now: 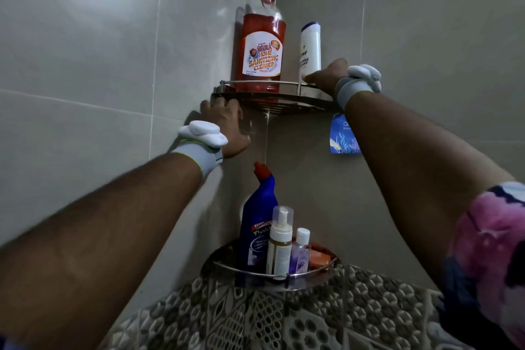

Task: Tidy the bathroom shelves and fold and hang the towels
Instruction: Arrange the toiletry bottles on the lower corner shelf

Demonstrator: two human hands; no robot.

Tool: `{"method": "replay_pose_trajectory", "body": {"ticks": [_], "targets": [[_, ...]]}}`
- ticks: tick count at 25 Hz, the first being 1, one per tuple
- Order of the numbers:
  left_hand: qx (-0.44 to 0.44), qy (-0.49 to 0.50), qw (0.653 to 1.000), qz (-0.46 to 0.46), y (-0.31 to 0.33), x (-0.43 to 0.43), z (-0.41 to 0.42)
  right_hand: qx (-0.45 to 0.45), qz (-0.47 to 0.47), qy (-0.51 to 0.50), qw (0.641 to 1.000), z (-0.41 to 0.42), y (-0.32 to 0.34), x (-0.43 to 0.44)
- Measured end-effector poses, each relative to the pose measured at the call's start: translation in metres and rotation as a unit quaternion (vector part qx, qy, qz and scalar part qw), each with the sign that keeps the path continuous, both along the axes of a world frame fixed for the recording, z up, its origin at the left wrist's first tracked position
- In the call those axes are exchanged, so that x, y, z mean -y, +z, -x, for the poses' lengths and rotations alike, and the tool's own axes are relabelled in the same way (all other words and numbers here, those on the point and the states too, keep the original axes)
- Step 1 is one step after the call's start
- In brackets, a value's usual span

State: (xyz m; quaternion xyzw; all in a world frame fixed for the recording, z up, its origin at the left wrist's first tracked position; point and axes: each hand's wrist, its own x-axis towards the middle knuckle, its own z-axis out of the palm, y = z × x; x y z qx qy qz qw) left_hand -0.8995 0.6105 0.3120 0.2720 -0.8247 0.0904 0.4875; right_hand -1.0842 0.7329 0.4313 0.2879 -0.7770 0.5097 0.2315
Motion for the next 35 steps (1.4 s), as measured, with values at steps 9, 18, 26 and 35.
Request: {"method": "replay_pose_trajectory", "body": {"ticks": [9, 18, 26, 35], "targets": [[0.021, -0.02, 0.998, -0.059, -0.001, 0.019, -0.004, -0.011, -0.045, 0.009, 0.999, -0.016, 0.008, 0.008], [-0.088, -0.136, 0.97, -0.179, -0.011, -0.002, -0.001, -0.072, 0.275, 0.216, 0.934, -0.045, 0.012, -0.031], [-0.152, -0.392, 0.842, -0.338, -0.031, -0.068, -0.02, -0.017, -0.005, 0.431, 0.902, -0.076, -0.058, -0.066], [0.018, -0.287, 0.9, -0.328, -0.053, -0.069, -0.034, -0.007, -0.024, 0.414, 0.91, -0.095, -0.106, -0.066]]}}
